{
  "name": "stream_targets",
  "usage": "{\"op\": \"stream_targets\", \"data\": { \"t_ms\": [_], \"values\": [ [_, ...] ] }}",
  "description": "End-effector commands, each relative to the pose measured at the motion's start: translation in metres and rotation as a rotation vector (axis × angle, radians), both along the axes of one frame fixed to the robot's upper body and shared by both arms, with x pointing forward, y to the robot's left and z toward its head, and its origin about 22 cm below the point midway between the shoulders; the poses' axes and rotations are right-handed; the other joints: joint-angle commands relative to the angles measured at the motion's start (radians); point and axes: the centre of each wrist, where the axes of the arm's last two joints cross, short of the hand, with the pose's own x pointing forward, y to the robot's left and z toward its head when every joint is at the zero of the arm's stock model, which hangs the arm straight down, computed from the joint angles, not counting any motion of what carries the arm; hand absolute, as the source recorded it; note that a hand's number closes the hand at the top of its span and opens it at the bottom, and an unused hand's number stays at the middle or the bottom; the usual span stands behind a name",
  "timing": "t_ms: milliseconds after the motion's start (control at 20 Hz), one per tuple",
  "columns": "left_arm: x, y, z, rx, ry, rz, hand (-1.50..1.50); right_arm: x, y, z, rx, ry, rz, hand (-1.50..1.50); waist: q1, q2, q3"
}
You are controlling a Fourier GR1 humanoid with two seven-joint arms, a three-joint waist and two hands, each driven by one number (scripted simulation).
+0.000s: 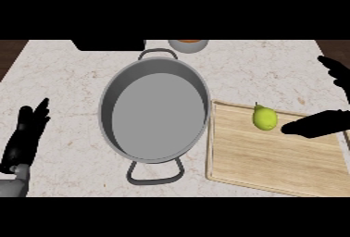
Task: Pick the pear from the tray and place it in the pot
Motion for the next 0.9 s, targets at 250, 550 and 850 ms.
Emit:
{"op": "stream_targets", "data": {
  "t_ms": [250,550,850],
  "values": [
    [0.009,0.002,0.012,-0.009,-0.003,0.009,0.0,0.006,0.004,0.025,0.013,0.27,0.006,-1.5,-0.001,0.004,0.003],
    [0.008,-0.011,0.005,0.001,-0.008,-0.005,0.0,0.012,0.011,-0.02,0.025,0.325,-0.032,-1.5,0.0,0.005,0.003],
    [0.004,-0.006,0.01,0.0,-0.001,0.012,0.0,0.016,0.003,-0.031,0.039,0.364,-0.043,-1.5,-0.001,0.004,0.004]
  ]
}}
